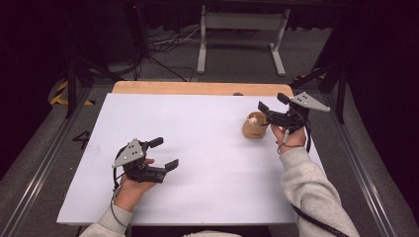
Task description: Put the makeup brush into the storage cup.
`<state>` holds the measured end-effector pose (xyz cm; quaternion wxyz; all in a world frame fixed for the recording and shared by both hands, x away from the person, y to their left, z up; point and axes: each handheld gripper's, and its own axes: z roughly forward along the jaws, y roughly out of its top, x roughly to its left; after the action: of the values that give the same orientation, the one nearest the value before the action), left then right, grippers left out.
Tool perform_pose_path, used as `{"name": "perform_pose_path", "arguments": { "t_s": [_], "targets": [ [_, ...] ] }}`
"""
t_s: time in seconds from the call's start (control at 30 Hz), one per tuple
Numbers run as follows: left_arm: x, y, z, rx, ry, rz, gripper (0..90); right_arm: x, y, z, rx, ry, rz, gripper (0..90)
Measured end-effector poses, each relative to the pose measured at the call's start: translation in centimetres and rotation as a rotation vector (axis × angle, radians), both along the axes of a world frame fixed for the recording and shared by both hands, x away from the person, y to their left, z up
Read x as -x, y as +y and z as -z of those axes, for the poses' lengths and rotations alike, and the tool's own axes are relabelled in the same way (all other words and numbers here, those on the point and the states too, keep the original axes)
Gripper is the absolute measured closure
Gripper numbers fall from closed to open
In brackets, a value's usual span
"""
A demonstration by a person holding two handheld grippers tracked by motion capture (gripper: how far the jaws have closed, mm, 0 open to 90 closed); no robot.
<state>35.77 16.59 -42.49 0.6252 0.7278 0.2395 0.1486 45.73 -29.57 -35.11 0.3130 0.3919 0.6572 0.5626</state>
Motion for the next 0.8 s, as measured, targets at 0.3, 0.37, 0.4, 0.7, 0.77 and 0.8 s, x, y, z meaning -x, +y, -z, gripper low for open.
{"name": "perform_pose_path", "arguments": {
  "t_s": [0.3,0.37,0.4,0.7,0.77,0.8],
  "targets": [
    [0.7,1.1,-0.2,0.0,-0.006,-0.019,6.3,3.0,-1.4,-1.7,0.03,-0.055,-0.064,5.1],
    [0.8,1.3,-0.3,0.007,-0.007,-0.023,6.1,3.8,-1.9,-1.8,0.028,-0.063,-0.077,3.8],
    [0.9,1.4,-0.4,0.011,-0.008,-0.024,6.1,4.0,-2.1,-1.9,0.027,-0.064,-0.083,3.4],
    [1.6,2.3,-0.5,0.005,-0.009,-0.033,5.9,7.2,-4.1,-2.0,0.056,-0.075,-0.145,0.1],
    [1.7,2.6,-0.5,0.005,-0.01,-0.036,5.9,7.4,-4.3,-1.9,0.054,-0.075,-0.151,0.0],
    [1.8,2.7,-0.5,0.004,-0.009,-0.041,5.9,7.8,-4.5,-1.8,0.061,-0.076,-0.157,0.0]
  ]
}}
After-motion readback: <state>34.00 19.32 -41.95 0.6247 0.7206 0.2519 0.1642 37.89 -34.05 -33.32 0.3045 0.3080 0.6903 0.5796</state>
